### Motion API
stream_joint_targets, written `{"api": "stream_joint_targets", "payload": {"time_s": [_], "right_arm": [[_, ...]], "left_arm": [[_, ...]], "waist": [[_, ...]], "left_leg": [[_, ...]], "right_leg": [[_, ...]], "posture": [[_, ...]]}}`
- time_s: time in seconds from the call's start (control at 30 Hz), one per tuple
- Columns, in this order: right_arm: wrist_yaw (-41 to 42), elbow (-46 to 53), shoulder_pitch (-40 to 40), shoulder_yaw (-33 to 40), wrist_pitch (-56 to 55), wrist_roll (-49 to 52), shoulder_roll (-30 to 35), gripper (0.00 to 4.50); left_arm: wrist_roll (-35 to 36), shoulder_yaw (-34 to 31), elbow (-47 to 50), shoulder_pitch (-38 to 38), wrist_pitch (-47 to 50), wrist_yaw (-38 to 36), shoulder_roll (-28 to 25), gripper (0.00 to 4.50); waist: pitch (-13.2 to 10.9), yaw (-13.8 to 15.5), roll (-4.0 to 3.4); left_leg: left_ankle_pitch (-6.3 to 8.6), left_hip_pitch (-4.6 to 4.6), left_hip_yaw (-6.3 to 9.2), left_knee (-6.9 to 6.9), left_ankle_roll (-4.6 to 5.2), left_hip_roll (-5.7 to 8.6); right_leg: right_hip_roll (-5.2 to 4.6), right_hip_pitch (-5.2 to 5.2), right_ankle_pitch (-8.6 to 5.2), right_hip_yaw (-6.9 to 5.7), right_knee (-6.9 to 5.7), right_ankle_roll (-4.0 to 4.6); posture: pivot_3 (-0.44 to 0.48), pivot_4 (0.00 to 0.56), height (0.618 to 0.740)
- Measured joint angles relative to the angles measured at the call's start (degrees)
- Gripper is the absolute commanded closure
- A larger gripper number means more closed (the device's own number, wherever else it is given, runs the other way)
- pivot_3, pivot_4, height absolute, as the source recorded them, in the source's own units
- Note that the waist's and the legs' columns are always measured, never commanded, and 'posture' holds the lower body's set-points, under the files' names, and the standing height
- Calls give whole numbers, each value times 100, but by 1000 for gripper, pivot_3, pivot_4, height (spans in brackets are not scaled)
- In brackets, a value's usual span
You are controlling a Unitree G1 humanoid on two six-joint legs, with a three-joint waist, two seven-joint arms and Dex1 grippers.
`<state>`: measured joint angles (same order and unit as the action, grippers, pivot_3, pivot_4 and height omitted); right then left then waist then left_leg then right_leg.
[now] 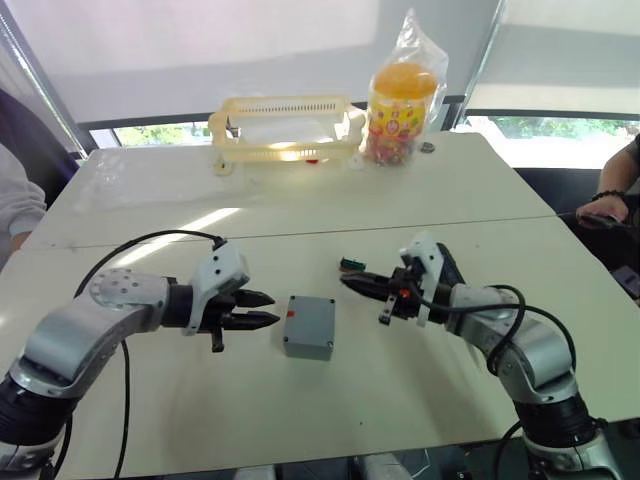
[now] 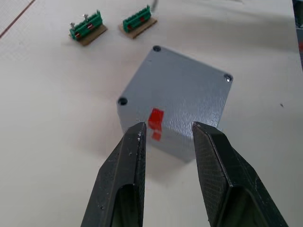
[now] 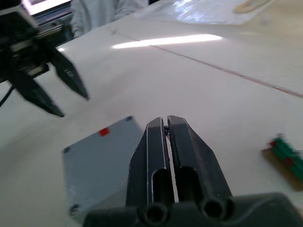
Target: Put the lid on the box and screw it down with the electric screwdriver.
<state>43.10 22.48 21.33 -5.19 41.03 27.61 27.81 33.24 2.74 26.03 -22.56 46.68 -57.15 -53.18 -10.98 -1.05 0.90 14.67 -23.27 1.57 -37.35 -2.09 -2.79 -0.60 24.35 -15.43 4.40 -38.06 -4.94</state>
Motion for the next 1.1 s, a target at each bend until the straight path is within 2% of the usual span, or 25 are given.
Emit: {"api": "stream_joint_targets", "payload": {"time_s": [1.1], "right_arm": [[51,-438,-16,-383,-271,-265,1,4466]], "left_arm": [[57,-25,119,40,49,250,61,2981]], "waist": [[0,-5,0]], "left_leg": [[0,-1,0,-1,0,0]], "right_leg": [[0,0,0,0,1,-1]], "posture": [[0,150,740]]}}
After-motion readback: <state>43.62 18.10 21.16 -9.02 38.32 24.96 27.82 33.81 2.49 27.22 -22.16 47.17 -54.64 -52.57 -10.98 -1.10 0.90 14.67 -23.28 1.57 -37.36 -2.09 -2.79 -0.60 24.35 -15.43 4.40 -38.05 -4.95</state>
